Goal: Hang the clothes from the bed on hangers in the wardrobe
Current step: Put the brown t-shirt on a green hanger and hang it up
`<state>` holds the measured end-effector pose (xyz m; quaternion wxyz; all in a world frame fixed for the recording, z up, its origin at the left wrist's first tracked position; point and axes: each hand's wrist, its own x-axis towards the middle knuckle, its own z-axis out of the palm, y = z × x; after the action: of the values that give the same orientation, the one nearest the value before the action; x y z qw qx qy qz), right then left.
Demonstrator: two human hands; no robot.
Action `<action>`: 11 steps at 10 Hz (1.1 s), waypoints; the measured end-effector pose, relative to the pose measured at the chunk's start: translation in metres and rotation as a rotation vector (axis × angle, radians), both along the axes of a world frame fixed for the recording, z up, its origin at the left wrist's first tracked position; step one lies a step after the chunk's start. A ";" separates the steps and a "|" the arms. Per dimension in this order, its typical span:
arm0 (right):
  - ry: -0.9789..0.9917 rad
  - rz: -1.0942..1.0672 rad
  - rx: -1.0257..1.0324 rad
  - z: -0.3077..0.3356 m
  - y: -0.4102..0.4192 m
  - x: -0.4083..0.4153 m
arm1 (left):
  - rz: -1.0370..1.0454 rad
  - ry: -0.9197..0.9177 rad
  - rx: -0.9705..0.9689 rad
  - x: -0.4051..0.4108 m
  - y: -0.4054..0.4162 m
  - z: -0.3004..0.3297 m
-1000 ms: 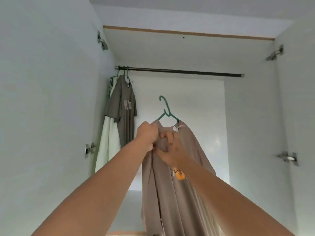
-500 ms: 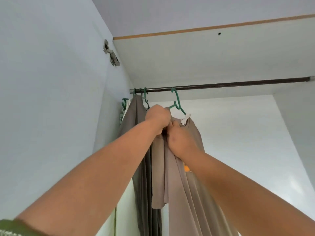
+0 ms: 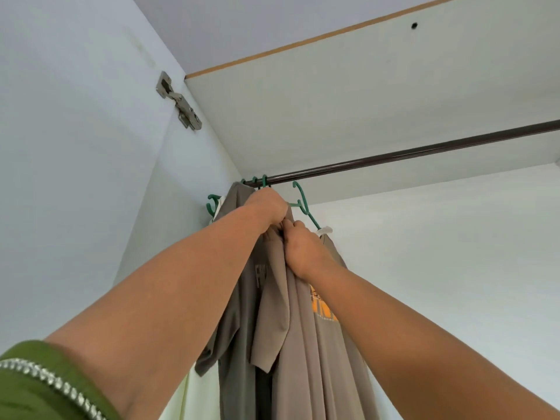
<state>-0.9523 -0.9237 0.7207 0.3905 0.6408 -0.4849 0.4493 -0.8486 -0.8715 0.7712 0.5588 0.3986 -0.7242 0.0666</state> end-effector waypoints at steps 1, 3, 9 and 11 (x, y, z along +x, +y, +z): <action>0.009 0.009 -0.025 0.016 -0.018 -0.006 | -0.065 0.092 -0.059 -0.008 -0.027 0.018; -0.050 0.061 -0.050 0.043 -0.040 -0.004 | 0.096 -0.002 -0.146 -0.011 -0.050 0.045; -0.090 0.406 -0.107 0.026 -0.045 0.031 | 0.389 -0.027 -0.275 0.034 -0.031 0.027; -0.272 0.588 0.054 -0.016 -0.041 0.054 | 0.331 -0.035 -0.080 0.043 -0.020 -0.009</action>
<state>-0.8986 -0.9647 0.7046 0.1584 0.6977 -0.3383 0.6114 -0.8052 -0.8912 0.7619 0.5428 0.4887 -0.6551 0.1933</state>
